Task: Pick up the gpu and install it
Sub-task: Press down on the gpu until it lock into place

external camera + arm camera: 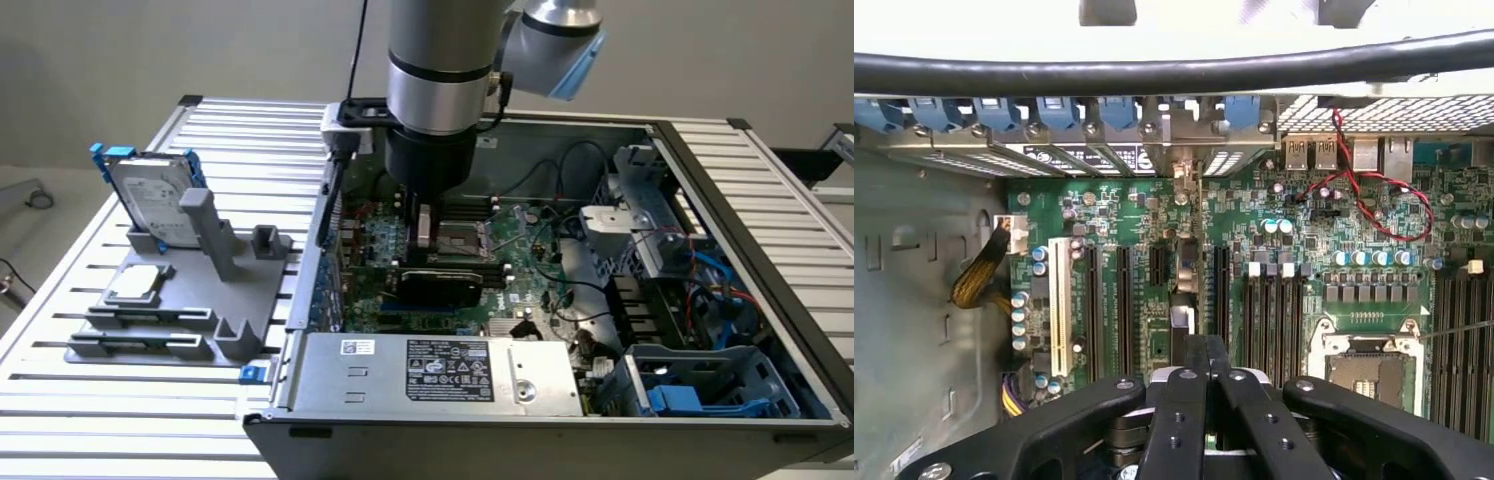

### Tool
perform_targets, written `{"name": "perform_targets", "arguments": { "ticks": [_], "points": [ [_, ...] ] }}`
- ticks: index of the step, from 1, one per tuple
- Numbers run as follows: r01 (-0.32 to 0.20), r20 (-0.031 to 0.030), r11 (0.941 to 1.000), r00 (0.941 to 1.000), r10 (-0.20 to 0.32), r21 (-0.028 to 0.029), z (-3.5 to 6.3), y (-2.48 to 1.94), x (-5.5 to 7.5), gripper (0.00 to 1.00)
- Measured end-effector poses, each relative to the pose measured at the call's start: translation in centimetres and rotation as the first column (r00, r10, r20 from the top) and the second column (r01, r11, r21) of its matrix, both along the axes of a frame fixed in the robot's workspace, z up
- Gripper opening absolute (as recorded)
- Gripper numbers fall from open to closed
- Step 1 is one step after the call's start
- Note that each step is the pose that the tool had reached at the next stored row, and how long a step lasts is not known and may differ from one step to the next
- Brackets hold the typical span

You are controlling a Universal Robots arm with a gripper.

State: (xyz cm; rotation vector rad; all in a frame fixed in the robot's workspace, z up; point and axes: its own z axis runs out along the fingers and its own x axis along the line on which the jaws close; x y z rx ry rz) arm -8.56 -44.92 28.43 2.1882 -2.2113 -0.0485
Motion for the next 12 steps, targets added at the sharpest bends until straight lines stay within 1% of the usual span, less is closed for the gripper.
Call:
{"name": "perform_targets", "arguments": {
  "ticks": [5,9,12],
  "points": [
    [0.000,-0.0009,1.0000,1.0000,0.000,-0.0001,-0.17,0.01,-0.02,0.11],
    [0.000,-0.0009,1.0000,1.0000,0.000,0.0000,-0.50,0.16,-0.16,0.11],
    [0.000,-0.0009,1.0000,1.0000,0.000,0.0000,-0.64,0.18,-0.18,0.11]
  ]
}}
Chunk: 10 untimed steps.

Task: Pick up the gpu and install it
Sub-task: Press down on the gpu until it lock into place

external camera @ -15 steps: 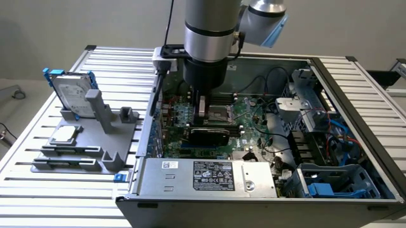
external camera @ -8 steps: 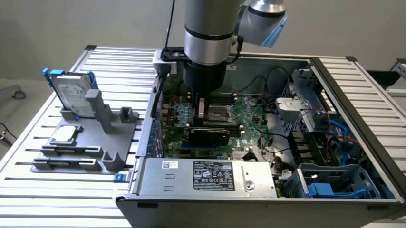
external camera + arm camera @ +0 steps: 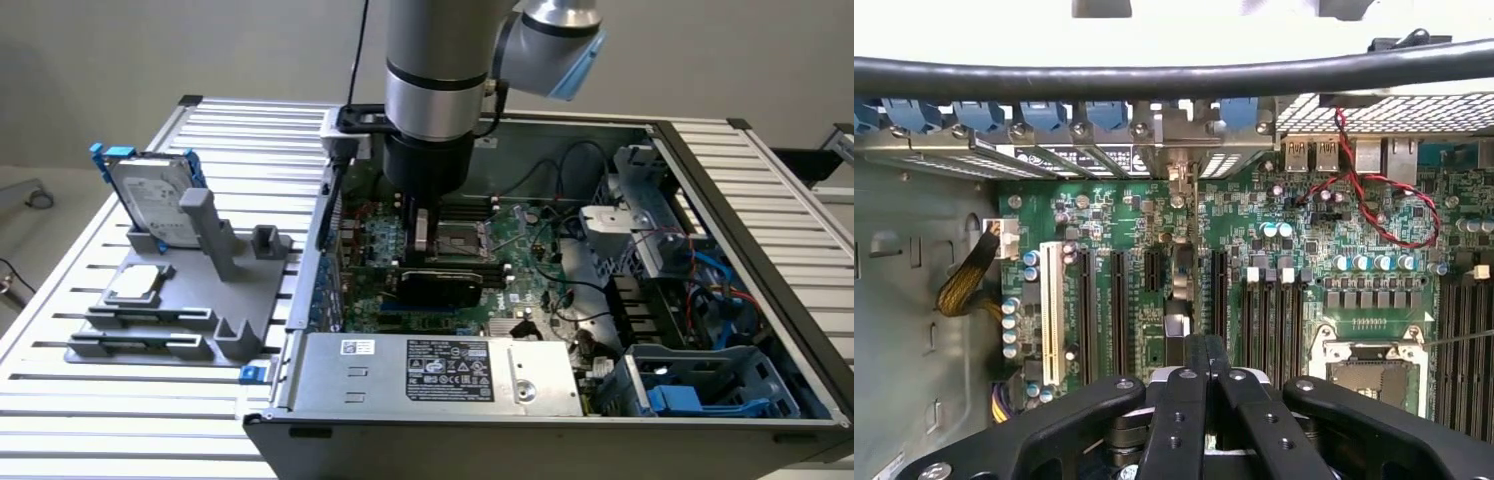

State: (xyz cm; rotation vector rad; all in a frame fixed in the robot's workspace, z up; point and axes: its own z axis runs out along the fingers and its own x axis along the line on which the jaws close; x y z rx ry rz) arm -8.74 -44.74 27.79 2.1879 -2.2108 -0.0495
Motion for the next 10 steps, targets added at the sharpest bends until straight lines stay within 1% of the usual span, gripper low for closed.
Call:
{"name": "perform_targets", "arguments": {
  "ticks": [10],
  "points": [
    [0.000,0.0000,1.0000,1.0000,0.000,0.0000,-0.59,0.00,-0.01,0.11]
  ]
}}
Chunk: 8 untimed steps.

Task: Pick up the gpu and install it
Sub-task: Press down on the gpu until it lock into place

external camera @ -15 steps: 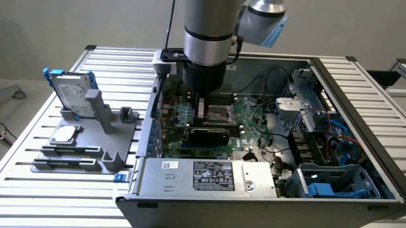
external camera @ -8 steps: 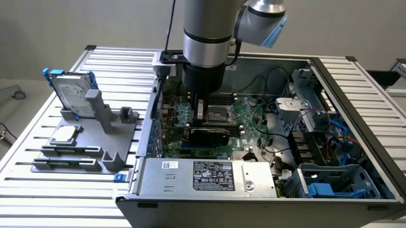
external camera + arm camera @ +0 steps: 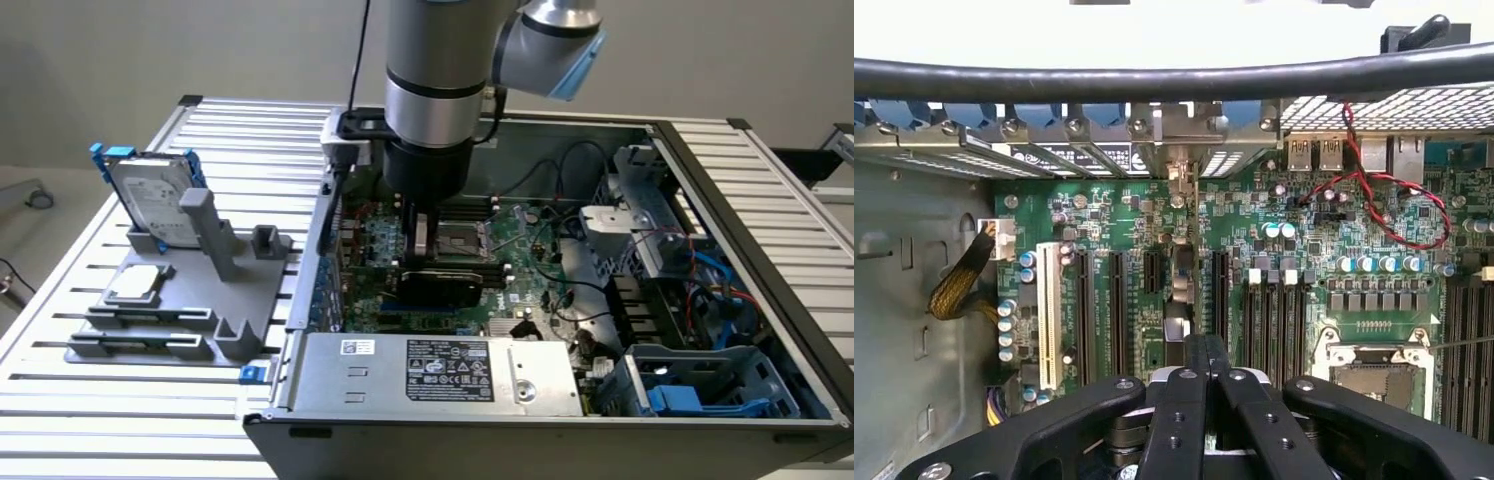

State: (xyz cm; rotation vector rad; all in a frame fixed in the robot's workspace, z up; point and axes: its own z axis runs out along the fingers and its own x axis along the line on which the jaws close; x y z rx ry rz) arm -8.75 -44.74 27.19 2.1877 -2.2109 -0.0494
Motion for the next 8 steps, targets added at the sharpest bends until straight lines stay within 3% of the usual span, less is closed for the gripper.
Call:
{"name": "perform_targets", "arguments": {
  "ticks": [8],
  "points": [
    [0.000,-0.0008,1.0000,1.0000,0.000,-0.0004,-0.32,0.00,0.00,0.11]
  ]
}}
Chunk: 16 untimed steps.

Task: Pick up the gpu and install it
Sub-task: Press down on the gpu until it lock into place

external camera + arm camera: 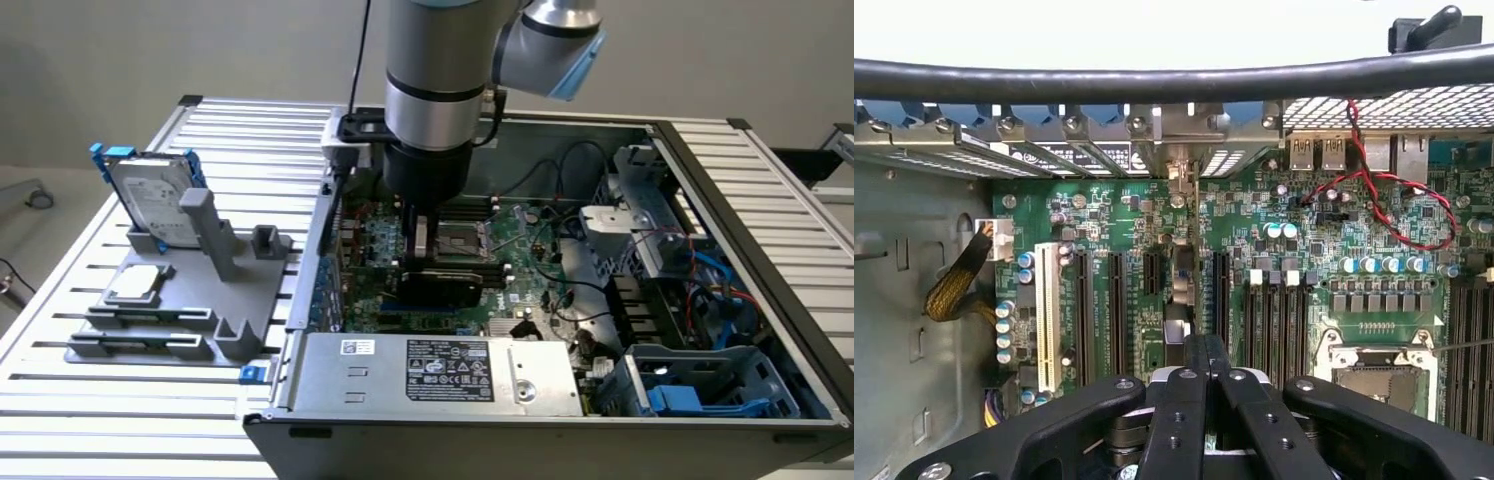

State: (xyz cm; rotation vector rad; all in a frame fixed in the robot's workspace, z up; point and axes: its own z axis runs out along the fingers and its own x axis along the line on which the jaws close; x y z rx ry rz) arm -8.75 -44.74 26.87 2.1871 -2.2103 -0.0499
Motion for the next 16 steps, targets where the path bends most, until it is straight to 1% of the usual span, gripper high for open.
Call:
{"name": "perform_targets", "arguments": {
  "ticks": [3,12,13,15,16],
  "points": [
    [0.000,-0.0004,1.0000,1.0000,0.000,0.0004,-0.13,0.00,0.01,0.11],
    [0.000,-0.0060,1.0000,1.0000,0.000,-0.0003,-0.41,0.00,0.00,0.11],
    [0.000,-0.0077,1.0000,1.0000,0.000,0.0001,-0.38,0.00,0.01,0.11],
    [0.000,-0.0099,1.0000,1.0000,0.000,0.0028,-0.05,0.03,-0.01,0.11],
    [0.000,-0.0113,1.0000,0.9999,0.000,0.0011,0.25,0.01,-0.01,0.11]
  ]
}}
